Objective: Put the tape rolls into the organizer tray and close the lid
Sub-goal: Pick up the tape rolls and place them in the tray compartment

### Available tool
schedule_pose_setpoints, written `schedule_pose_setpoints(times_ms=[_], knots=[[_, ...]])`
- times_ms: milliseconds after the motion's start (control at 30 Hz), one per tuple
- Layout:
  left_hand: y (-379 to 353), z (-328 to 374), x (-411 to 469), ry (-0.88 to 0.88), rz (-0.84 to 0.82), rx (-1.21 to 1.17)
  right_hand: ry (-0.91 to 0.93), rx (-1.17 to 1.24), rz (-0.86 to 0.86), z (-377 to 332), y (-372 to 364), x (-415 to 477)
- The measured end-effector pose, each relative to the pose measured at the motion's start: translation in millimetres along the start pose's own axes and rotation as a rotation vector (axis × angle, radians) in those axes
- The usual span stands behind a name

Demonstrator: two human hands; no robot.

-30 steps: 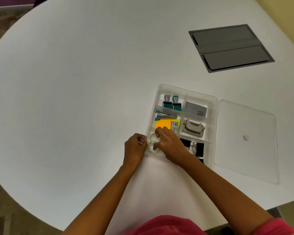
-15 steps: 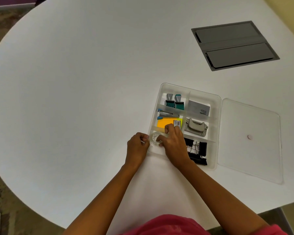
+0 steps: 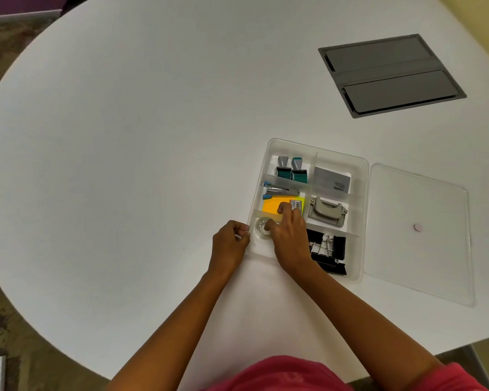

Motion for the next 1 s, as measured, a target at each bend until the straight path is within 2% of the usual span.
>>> schedule_pose_setpoints(times_ms=[300,467,1000], knots=[[-1.3,1.8,0.7,0.000,-0.033,0.021,-0.057,-0.047,-0.129,-3.1,-14.7,-2.8],[-1.3,1.2,2.2,0.002,-0.055,0.018,-0.086,0.021,-0.099,-2.8,-14.3,0.3],[0.6,1.8,2.5,-0.039,-0.052,0.003,-0.101,-0.046,-0.038,-3.8,-10.2,4.4]])
Point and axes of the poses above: each hand's wrist, its own x-axis towards the middle knuckle, its own y-axis out of the back of the hand, z = x × y, the point moved 9 cm from there along x, towards the middle knuckle, and after that the axes turned 7 degrees about y, right-handed, at the moved point
